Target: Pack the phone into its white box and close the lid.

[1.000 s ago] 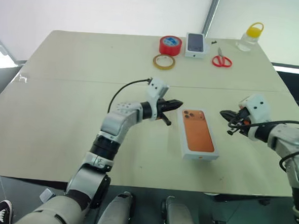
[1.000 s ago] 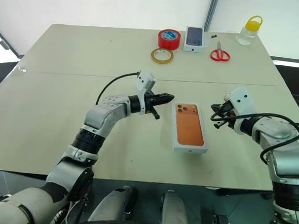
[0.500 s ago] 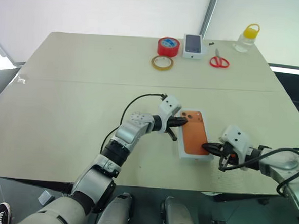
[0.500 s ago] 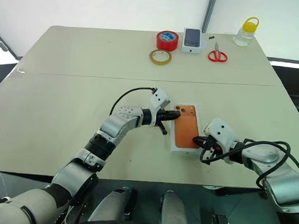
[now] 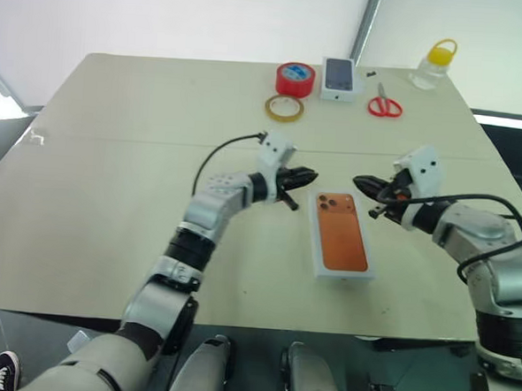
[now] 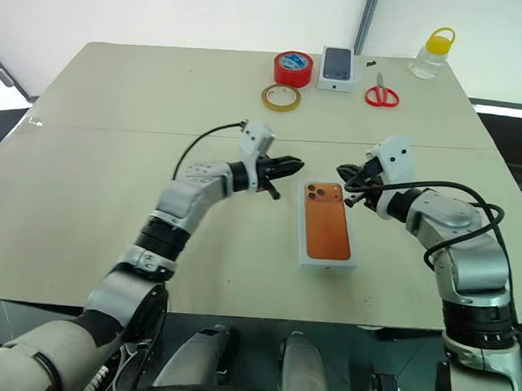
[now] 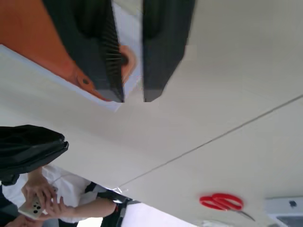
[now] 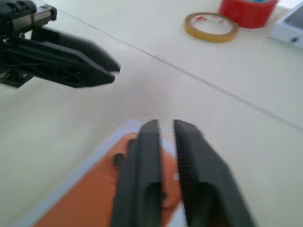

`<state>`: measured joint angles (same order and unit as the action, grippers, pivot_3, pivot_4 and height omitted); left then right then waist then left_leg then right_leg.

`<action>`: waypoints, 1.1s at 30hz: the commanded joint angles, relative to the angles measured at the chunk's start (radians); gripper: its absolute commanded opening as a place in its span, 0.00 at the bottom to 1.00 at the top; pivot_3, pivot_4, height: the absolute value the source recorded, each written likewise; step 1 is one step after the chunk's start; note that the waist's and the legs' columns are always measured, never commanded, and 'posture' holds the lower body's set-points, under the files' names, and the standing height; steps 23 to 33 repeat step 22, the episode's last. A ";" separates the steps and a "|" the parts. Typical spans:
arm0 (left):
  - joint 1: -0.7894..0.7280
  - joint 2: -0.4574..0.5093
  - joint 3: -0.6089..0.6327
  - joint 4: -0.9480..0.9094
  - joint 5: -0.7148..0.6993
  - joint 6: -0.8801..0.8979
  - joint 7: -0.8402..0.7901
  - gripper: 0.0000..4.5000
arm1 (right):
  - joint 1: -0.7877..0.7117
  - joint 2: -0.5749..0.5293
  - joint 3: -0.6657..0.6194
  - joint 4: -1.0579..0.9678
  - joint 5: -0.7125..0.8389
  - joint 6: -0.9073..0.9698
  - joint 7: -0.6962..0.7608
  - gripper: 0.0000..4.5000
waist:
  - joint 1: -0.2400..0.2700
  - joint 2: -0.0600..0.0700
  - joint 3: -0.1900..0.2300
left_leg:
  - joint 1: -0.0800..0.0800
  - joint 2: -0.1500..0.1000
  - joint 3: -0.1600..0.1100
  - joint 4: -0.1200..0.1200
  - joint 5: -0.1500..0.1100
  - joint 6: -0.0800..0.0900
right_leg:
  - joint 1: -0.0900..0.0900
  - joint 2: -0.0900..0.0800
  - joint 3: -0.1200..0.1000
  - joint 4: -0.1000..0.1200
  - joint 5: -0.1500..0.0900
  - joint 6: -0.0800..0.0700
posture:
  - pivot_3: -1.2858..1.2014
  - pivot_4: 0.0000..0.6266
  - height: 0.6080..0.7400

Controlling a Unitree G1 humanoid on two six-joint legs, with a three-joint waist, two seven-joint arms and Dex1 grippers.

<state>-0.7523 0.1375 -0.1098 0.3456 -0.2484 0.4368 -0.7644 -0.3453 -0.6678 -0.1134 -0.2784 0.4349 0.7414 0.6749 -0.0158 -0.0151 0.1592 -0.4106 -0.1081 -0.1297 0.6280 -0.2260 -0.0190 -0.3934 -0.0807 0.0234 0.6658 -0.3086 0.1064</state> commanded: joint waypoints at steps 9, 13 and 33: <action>0.355 0.394 0.284 -0.326 -0.155 0.070 -0.104 1.00 | 0.121 -0.123 -0.038 -0.020 -0.012 -0.185 0.171 0.99 | 0.004 0.001 0.000 | 0.000 0.000 0.000 -0.001 -0.002 0.004 | 0.000 0.000 0.000 -0.001 0.000 -0.001 | 0.52 0.24 1.00; 0.476 0.478 0.371 -0.433 -0.217 0.137 -0.103 1.00 | 0.201 -0.180 -0.091 0.018 -0.015 -0.262 0.259 0.99 | 0.009 0.001 0.001 | 0.000 0.000 -0.001 0.000 -0.004 0.006 | 0.001 -0.001 0.000 -0.001 0.000 -0.001 | 0.52 0.24 1.00; 0.644 0.575 0.437 -0.496 -0.218 0.074 -0.115 1.00 | 0.184 -0.248 -0.118 0.200 -0.055 -0.396 0.354 0.99 | 0.002 0.003 0.001 | 0.002 0.001 0.000 -0.001 -0.004 0.006 | 0.002 -0.001 0.000 -0.001 0.000 -0.001 | 0.52 0.24 1.00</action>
